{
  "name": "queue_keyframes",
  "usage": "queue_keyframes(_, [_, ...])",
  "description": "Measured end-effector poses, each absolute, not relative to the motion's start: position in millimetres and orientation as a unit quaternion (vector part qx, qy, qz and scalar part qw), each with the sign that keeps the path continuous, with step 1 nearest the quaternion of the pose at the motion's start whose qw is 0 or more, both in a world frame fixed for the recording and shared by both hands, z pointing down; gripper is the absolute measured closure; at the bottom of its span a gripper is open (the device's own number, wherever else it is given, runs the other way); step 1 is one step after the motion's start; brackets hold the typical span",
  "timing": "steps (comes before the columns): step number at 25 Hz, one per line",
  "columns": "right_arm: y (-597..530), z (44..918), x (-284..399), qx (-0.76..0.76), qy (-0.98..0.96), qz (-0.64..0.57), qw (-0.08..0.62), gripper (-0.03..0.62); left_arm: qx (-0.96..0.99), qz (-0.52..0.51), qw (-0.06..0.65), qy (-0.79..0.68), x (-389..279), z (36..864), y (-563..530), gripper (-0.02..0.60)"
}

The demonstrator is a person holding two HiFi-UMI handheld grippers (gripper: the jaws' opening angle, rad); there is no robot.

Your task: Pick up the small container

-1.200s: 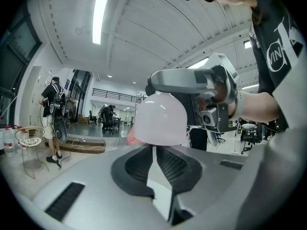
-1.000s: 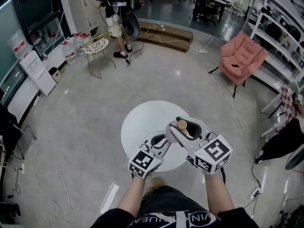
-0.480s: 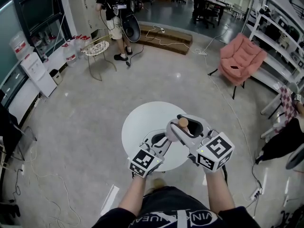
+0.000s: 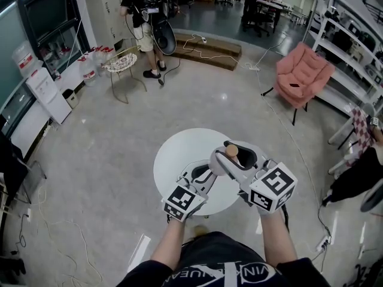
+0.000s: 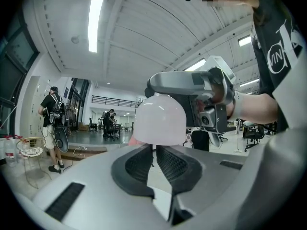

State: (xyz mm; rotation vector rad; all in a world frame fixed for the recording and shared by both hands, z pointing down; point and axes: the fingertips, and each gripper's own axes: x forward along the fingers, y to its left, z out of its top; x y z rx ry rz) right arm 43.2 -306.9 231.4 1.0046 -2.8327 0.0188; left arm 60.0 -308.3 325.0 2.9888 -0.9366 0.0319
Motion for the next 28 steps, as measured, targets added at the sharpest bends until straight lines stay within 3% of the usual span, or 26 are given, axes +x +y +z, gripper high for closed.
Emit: queue_keyframes(28, [-311.0, 238.9, 41.2, 0.323, -0.944, 0.016, 0.071, 0.461, 0.952, 0.014, 0.019, -0.306, 58.3, 332.6, -310.5, 0.557])
